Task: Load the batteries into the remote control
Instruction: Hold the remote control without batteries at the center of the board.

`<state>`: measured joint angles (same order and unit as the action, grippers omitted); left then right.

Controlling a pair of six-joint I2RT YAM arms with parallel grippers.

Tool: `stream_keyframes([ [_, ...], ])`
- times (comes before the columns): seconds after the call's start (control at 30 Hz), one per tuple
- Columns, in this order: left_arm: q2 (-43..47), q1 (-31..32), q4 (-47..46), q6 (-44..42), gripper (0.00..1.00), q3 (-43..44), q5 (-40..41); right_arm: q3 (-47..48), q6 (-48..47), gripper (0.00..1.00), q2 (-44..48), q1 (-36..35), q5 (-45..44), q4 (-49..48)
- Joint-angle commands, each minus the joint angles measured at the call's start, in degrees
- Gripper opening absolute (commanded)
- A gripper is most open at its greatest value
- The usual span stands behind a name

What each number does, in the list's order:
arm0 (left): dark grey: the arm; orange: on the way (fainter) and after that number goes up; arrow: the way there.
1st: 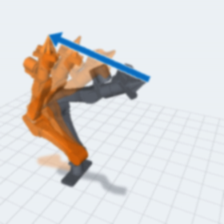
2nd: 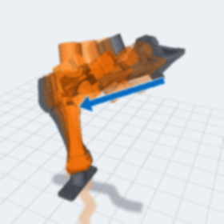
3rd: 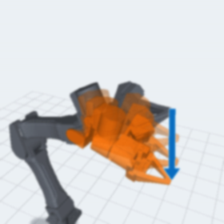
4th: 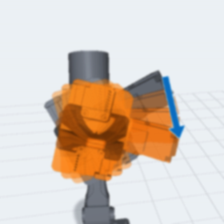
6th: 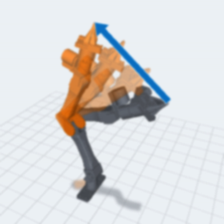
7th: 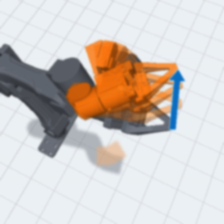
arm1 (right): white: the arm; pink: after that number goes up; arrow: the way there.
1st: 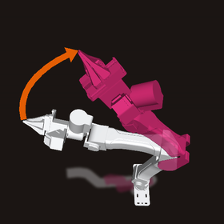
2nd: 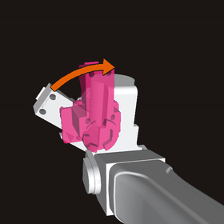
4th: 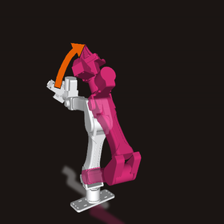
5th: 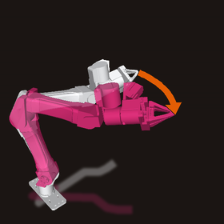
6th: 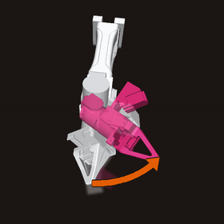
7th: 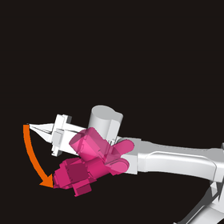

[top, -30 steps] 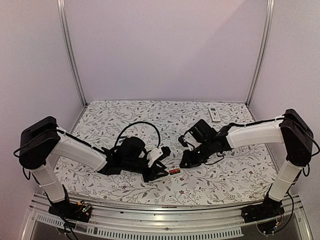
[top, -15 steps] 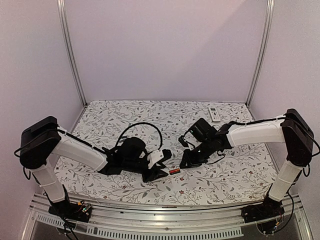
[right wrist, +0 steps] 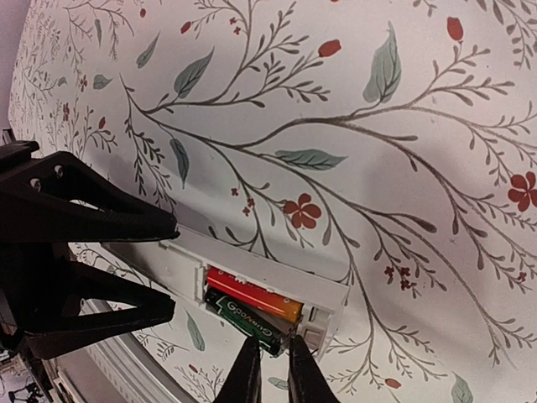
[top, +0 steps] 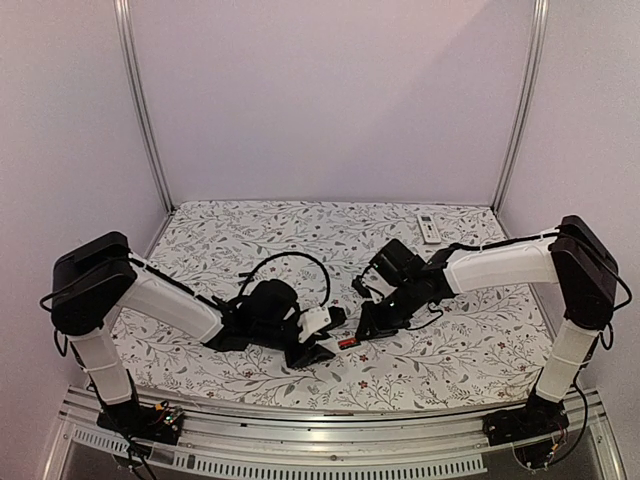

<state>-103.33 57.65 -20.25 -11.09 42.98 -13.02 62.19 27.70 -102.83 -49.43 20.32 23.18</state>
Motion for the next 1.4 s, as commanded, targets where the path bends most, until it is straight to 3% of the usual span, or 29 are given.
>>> stream_keyframes([
  [0.0, -1.8, 0.4, 0.9, -0.6, 0.48, 0.6, 1.6, 0.8, 0.6, 0.11, -1.0, -0.4, 0.3, 0.8],
  [0.77, -4.2, 1.8, 0.8, 0.5, 0.30, 1.4, 2.9, -0.1, 1.4, 0.05, -1.8, -0.8, 1.3, 0.1],
  [1.37, -4.4, 3.4, 2.5, -0.3, 0.23, 1.3, 5.2, 0.9, 1.8, 0.11, 0.6, -0.7, -2.1, 3.0],
])
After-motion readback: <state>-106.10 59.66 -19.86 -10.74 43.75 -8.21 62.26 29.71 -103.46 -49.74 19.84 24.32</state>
